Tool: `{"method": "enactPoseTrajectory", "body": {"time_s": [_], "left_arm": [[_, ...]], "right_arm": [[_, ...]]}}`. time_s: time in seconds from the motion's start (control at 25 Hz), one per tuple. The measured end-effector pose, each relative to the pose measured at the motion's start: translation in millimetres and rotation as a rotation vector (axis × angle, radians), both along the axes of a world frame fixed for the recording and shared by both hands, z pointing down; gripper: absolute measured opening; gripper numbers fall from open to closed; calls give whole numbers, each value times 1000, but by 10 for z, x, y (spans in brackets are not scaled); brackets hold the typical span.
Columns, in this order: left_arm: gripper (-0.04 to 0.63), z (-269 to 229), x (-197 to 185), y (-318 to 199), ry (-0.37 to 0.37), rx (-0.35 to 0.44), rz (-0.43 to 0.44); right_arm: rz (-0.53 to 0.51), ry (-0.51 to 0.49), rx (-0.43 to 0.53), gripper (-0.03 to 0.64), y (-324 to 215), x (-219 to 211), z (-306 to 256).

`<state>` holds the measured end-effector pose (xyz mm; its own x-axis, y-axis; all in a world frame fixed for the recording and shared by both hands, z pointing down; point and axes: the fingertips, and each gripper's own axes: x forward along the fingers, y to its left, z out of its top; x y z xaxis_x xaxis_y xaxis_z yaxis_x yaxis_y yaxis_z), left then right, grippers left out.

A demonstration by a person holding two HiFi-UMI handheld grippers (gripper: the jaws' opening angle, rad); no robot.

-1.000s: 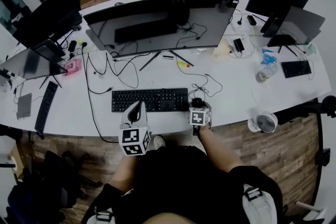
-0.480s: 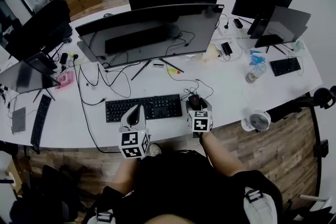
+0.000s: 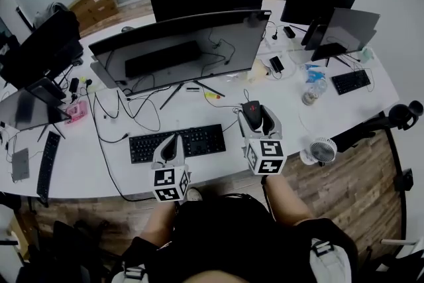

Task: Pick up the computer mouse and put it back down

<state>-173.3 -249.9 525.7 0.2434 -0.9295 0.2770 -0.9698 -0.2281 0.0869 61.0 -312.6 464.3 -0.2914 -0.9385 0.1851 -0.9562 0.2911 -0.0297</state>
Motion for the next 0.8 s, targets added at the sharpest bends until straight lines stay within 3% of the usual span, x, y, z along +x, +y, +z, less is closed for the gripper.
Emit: {"method": "enactPoseTrajectory", "body": {"time_s": [0.16,0.32,0.56,0.8], "left_arm": [[55,-7,5,-15,4,3,7],[55,-54,24,-19,6,9,15],[55,-204,14,-14,-1,42,22],[55,-164,-11,2,-6,29,15]], "right_arm": [[0,11,154,264,121,41,-539],[-4,3,221,264,188,81,-763],[-13,-33,201,264,163,81,-644],[1,-33,127,264,28,76,-258]]}}
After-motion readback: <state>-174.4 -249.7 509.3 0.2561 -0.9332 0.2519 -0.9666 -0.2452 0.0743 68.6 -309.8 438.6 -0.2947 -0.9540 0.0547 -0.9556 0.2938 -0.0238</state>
